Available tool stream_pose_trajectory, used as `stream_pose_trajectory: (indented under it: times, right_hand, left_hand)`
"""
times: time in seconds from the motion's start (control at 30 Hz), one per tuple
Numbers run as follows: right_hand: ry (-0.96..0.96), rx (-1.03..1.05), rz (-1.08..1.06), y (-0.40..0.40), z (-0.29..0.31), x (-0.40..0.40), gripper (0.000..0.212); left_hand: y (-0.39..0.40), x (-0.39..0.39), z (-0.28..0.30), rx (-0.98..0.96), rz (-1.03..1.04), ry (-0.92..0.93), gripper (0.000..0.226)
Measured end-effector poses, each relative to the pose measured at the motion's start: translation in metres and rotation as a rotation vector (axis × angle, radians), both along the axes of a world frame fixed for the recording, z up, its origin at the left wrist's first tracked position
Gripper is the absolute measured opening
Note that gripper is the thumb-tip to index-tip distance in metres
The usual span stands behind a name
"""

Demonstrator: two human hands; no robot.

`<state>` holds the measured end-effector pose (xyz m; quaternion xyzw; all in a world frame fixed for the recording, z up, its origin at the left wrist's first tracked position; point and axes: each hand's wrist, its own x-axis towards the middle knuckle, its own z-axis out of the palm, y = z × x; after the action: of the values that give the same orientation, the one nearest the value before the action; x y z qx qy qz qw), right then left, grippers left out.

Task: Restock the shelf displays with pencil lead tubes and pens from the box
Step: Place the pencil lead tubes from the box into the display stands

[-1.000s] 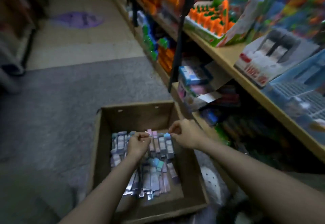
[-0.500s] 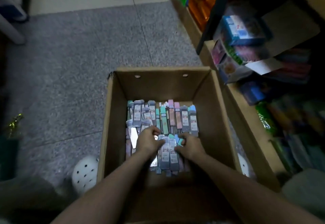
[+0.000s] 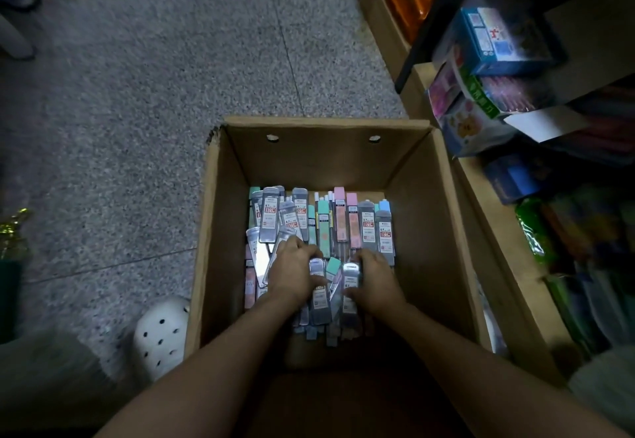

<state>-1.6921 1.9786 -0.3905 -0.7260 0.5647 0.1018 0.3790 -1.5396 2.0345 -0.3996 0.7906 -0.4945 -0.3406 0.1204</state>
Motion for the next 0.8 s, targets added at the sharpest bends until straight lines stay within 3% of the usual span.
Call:
stream_pose_trajectory:
  times: [0.13,0.23,0.3,0.47,0.6,0.7,0.8]
  right_hand:
    - [-0.094,-0.008,-0.093,0.003,0.005,-0.011,0.037]
    - [-0.199,0.023,-0.288,-0.005,0.019,-0.009,0.021]
    - [-0.273,0.061,-0.457,-0.016,0.034,0.000,0.020]
    - [-0.570,0.237,-0.510,-0.035,0.061,0.037,0.025]
    - [-0.386,0.019,-0.297,-0.054,0.046,0.051,0.033]
    - [-0.119,-0.118,0.024,-0.070,0.027,0.054,0.070]
    - [0.040,-0.094,0.189,-0.078,0.006,0.066,0.099]
  left_hand:
    - [0.006,-0.005,0.003,-0.063,0.058,0.034,0.053]
    - [0.004,-0.010,0.007,-0.179,0.330,0.342,0.038]
    - [-0.001,-0.012,0.013,-0.143,0.425,0.574,0.034]
    - [-0.017,-0.011,0.021,-0.125,0.332,0.749,0.026]
    - [-0.025,-0.003,0.014,-0.203,0.566,0.677,0.018]
    - [-0.027,0.006,0.006,-0.245,0.731,0.635,0.019]
    - [-0.029,0.010,-0.001,-0.240,0.764,0.662,0.023]
